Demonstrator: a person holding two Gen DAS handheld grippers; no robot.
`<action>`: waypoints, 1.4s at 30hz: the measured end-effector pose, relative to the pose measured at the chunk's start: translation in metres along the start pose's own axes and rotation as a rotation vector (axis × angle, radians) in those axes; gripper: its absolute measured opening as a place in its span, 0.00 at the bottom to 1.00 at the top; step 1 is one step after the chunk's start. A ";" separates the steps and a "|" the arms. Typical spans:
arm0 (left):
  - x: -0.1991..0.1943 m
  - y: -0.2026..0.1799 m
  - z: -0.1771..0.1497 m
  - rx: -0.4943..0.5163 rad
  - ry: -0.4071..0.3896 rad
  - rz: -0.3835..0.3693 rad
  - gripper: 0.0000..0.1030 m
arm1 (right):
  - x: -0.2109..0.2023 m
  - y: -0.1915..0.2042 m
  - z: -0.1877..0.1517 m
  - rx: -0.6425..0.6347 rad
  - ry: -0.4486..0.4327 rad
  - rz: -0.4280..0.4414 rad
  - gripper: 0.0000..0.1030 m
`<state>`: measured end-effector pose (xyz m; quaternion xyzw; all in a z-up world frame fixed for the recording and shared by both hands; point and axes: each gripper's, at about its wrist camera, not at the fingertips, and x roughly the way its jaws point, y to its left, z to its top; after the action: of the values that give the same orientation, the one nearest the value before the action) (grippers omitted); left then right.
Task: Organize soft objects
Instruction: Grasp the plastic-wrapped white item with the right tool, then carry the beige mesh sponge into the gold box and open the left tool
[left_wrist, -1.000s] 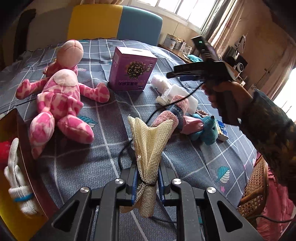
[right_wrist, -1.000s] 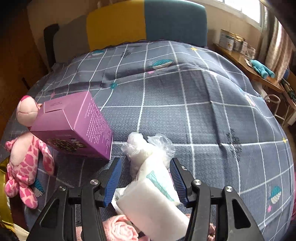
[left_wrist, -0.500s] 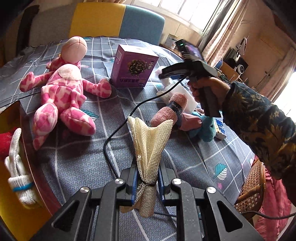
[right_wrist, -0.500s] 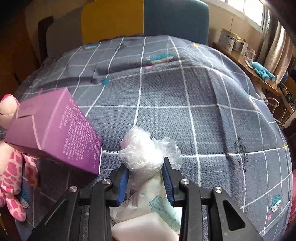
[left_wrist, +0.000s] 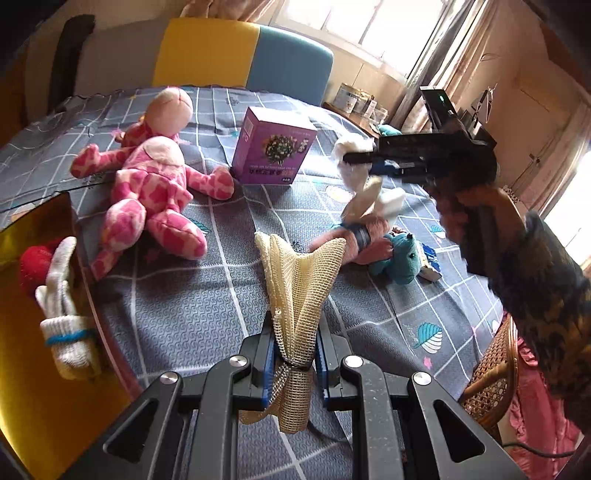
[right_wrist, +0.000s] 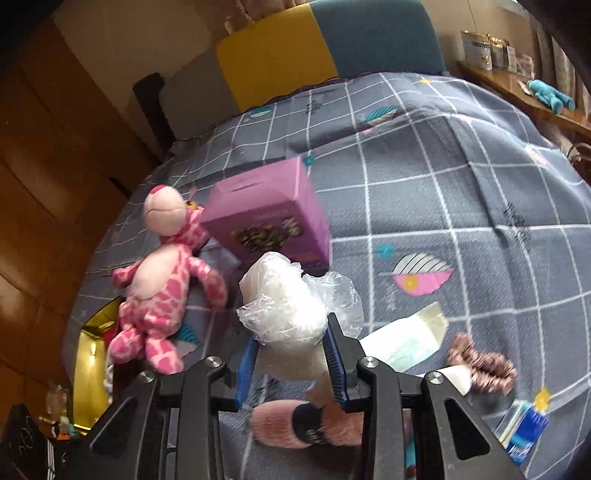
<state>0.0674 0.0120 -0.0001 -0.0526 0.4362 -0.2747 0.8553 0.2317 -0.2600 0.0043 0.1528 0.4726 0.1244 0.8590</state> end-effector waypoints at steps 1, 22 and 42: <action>-0.004 0.000 -0.001 0.000 -0.007 0.002 0.18 | -0.001 0.006 -0.010 -0.001 0.006 0.015 0.33; -0.085 0.047 -0.038 -0.121 -0.147 0.163 0.18 | 0.010 0.126 -0.145 -0.286 0.086 -0.014 0.33; -0.138 0.119 -0.064 -0.268 -0.208 0.493 0.18 | 0.045 0.137 -0.189 -0.336 0.136 -0.152 0.33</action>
<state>0.0036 0.1934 0.0197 -0.0853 0.3782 0.0081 0.9218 0.0851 -0.0903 -0.0743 -0.0377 0.5122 0.1463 0.8455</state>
